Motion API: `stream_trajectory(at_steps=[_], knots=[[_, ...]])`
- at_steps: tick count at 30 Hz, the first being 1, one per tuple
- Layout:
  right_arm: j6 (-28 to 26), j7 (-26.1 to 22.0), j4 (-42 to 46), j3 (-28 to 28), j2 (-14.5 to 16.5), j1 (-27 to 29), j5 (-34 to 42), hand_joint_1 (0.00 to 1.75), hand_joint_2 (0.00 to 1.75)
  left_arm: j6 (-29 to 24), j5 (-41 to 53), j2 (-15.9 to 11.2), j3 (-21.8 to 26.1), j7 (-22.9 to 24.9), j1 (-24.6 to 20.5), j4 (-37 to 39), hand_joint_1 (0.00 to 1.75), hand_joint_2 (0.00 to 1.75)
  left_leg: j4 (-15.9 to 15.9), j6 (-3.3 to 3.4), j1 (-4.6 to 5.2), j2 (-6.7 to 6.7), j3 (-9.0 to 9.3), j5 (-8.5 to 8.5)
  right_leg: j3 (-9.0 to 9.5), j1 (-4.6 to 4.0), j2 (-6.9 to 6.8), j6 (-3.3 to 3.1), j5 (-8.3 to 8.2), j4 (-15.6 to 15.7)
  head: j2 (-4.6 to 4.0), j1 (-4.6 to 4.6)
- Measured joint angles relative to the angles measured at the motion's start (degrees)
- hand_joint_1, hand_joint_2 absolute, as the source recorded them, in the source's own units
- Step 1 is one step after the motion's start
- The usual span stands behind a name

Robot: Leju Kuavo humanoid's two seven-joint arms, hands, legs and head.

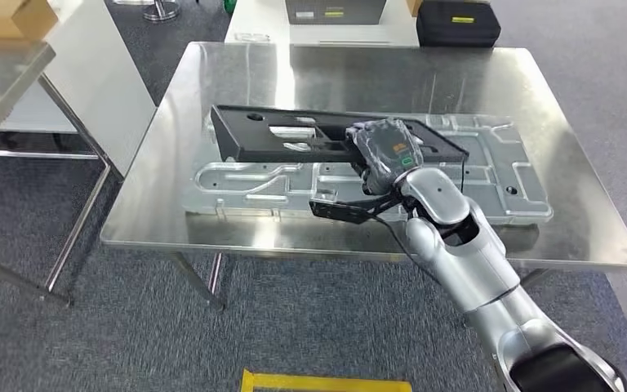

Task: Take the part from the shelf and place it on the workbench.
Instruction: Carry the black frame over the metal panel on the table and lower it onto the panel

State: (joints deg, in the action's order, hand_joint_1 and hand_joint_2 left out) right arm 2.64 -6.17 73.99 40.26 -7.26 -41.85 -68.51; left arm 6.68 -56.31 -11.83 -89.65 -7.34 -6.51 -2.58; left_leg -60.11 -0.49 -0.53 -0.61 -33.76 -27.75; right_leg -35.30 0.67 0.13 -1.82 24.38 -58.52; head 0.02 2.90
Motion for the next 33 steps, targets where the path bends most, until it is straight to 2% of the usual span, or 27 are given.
stream_trajectory(at_steps=[1,3,4,5,6,8,9,10,11,12,15,16,20,26,33], knots=[[-0.04,0.16,-0.23,0.01,0.01,-0.04,-0.27,1.75,1.75,-0.04,0.01,-0.1,0.01,-0.04,0.05,-0.04,0.0,1.75,-2.9,-0.2,-0.11,0.14,-1.45,-1.35,0.38,0.09,-0.01,-0.25,0.09,0.21,0.0,0.0],[-0.13,0.37,-0.78,0.05,0.01,-0.04,-0.91,1.75,1.75,-0.11,0.05,-0.2,0.01,-0.14,0.11,-0.09,0.0,1.75,-10.59,-0.58,-0.21,0.21,-5.84,-4.14,0.7,0.04,0.01,-0.57,0.48,0.13,0.0,0.0],[-0.17,0.5,-1.13,0.08,0.01,0.05,-1.32,1.75,1.75,-0.14,0.11,-0.23,0.01,-0.17,0.17,-0.1,0.0,1.75,-13.31,-0.73,-0.25,0.22,-7.74,-4.53,0.82,0.02,0.04,-0.6,0.74,0.01,0.0,0.01],[-0.19,0.63,-1.49,0.12,0.01,0.14,-1.78,1.75,1.75,-0.14,0.2,-0.27,0.0,-0.2,0.24,-0.11,0.0,1.75,-13.95,-0.82,-0.28,0.24,-8.65,-3.76,0.99,0.02,0.1,-0.57,1.02,-0.15,0.0,0.01],[-0.2,0.77,-1.9,0.17,0.01,0.22,-2.25,1.75,1.75,-0.13,0.28,-0.34,0.0,-0.2,0.33,-0.12,0.0,1.75,-12.23,-0.83,-0.32,0.26,-8.32,-1.84,1.24,0.03,0.16,-0.48,1.35,-0.31,-0.01,0.02],[-0.36,1.01,-2.89,0.23,0.01,0.27,-3.14,1.75,1.75,-0.09,0.49,-0.55,-0.01,-0.2,0.46,-0.14,0.0,1.75,-4.68,-0.65,-0.35,0.28,-5.21,2.77,1.96,-0.02,0.24,-0.12,2.11,-0.6,0.0,0.01],[-0.51,1.14,-3.51,0.24,0.0,0.23,-3.55,1.75,1.75,-0.08,0.58,-0.65,0.0,-0.21,0.47,-0.16,0.0,1.75,-1.28,-0.45,-0.26,0.24,-3.63,4.05,2.2,-0.11,0.27,0.16,2.45,-0.75,0.0,0.0],[-0.69,1.23,-4.22,0.25,-0.01,0.21,-3.99,1.75,1.75,-0.09,0.72,-0.72,0.01,-0.26,0.46,-0.19,0.0,1.75,0.78,-0.23,-0.15,0.21,-2.63,4.5,2.35,-0.2,0.27,0.45,2.66,-0.8,0.0,-0.01],[-0.88,1.34,-4.97,0.25,-0.02,0.23,-4.4,1.75,1.75,-0.1,0.84,-0.8,0.01,-0.37,0.44,-0.21,0.0,1.75,1.49,-0.03,-0.05,0.18,-2.2,4.23,2.4,-0.31,0.28,0.69,2.79,-0.77,0.01,-0.01],[-1.13,1.44,-5.79,0.26,-0.09,0.29,-4.86,1.75,1.75,-0.11,0.93,-0.85,0.01,-0.53,0.46,-0.25,0.0,1.75,1.83,0.05,-0.05,0.16,-2.08,4.25,2.42,-0.41,0.27,0.58,2.84,-0.78,0.0,-0.03],[-2.14,1.64,-8.2,0.28,-0.5,0.62,-5.87,1.75,1.75,-0.14,1.03,-0.92,-0.01,-1.04,0.67,-0.41,0.0,1.75,2.07,0.04,-0.05,0.11,-2.02,4.35,2.55,-0.51,0.12,-0.41,2.92,-0.63,0.0,-0.04],[-2.39,1.67,-8.97,0.27,-0.62,0.71,-6.03,1.75,1.75,-0.13,1.04,-0.95,-0.01,-1.12,0.7,-0.47,0.0,1.75,2.07,0.13,0.03,0.08,-2.02,4.29,2.6,-0.46,0.09,-0.49,2.94,-0.52,0.01,-0.02],[-2.75,1.65,-12.29,0.26,-0.87,0.96,-6.74,1.75,1.75,-0.13,1.19,-1.01,-0.01,-1.16,0.74,-0.64,0.0,1.75,2.04,0.45,0.15,0.06,-1.99,4.08,2.85,-0.4,0.06,-0.19,2.88,-0.08,-0.01,-0.03],[-3.36,1.66,-18.55,0.26,-0.93,1.05,-7.96,1.75,1.75,-0.15,1.74,-1.02,-0.01,-1.16,0.68,-0.8,0.0,1.75,2.0,0.76,0.26,0.08,-1.94,3.99,2.97,-0.27,0.07,1.01,2.83,0.13,-0.01,-0.03],[-3.84,2.0,-23.85,0.43,-0.86,1.09,-9.25,1.75,1.75,-0.23,1.75,-1.04,-0.01,-1.16,0.69,-0.86,0.0,1.75,2.01,0.81,0.26,0.08,-1.88,4.04,2.98,-0.33,0.04,1.23,2.81,0.08,0.0,-0.02]])
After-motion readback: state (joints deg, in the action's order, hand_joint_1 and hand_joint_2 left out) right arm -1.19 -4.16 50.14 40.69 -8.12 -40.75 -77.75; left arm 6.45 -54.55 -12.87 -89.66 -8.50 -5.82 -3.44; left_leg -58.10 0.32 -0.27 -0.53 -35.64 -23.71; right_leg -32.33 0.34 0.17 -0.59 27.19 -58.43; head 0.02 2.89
